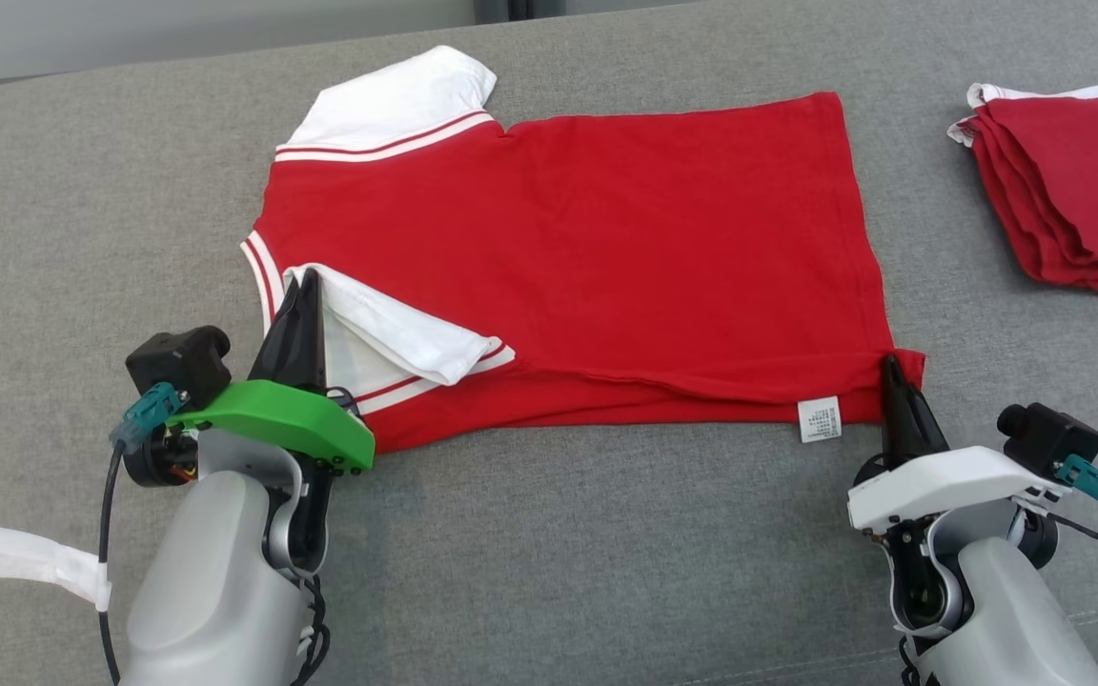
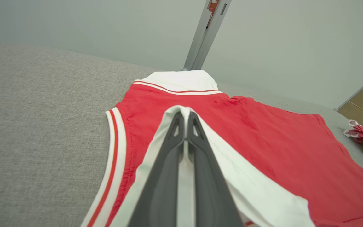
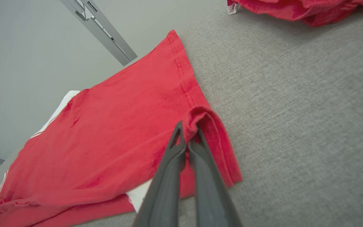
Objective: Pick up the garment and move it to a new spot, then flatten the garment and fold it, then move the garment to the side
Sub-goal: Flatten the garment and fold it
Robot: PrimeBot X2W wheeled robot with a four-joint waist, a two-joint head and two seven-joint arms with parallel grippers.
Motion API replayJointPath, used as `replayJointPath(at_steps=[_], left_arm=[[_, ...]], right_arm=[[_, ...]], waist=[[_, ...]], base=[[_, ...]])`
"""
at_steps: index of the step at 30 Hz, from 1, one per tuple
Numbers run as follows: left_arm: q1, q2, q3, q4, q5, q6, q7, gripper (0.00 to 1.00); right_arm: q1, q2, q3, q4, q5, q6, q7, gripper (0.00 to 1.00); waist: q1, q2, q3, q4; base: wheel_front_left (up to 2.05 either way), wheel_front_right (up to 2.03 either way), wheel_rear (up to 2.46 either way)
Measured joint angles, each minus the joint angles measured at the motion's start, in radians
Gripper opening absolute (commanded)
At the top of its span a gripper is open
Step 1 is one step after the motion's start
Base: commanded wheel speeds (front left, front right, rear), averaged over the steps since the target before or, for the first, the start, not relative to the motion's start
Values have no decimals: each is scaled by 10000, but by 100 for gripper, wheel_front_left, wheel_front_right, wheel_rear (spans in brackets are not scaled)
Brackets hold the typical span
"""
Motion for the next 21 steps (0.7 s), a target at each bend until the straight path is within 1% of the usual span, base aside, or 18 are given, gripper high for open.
replayJointPath(at_steps=[5,6,8,9,10,11,12,13,14,18,21], left_arm=[[-428,-13,123,754,0,-36,-244,0],[-496,-19,171,871,0,-36,-280,0],[-602,-33,224,1026,0,-59,-345,0],[-676,-40,253,1103,2,-75,-360,0],[-750,-50,295,1164,15,-79,-372,0],[-802,-58,320,1198,42,-81,-374,28],[-869,-73,372,1206,73,-102,-383,48],[-905,-98,470,1126,142,-128,-403,95],[-931,-111,537,1022,219,-136,-405,100],[-937,-182,809,568,414,-249,-416,100],[-841,-222,970,230,541,-274,-416,100]], right_arm=[[-291,2,117,184,90,0,-113,0],[-365,4,113,232,102,0,-128,6],[-508,0,98,301,104,0,-155,51],[-584,4,84,339,104,0,-180,100],[-647,4,67,362,102,0,-209,100],[-684,0,54,378,102,0,-221,100],[-713,-2,38,393,102,0,-236,100],[-741,0,25,403,92,0,-238,100],[-772,0,8,401,56,0,-240,100],[-802,2,-127,115,-238,0,-255,100],[-706,0,-349,-523,-663,0,-288,100]], waist=[[0,0,30,-109],[0,0,37,-130],[0,0,55,-151],[0,0,68,-157],[0,0,79,-157],[0,0,89,-153],[0,0,105,-150],[1,0,122,-146],[0,0,135,-145],[0,0,168,-157],[0,0,157,-185]], base=[[0,0,0],[0,0,0],[0,0,0],[0,0,0],[0,0,0],[0,0,0],[0,0,0],[0,0,0],[0,0,0],[0,0,0],[0,0,0]])
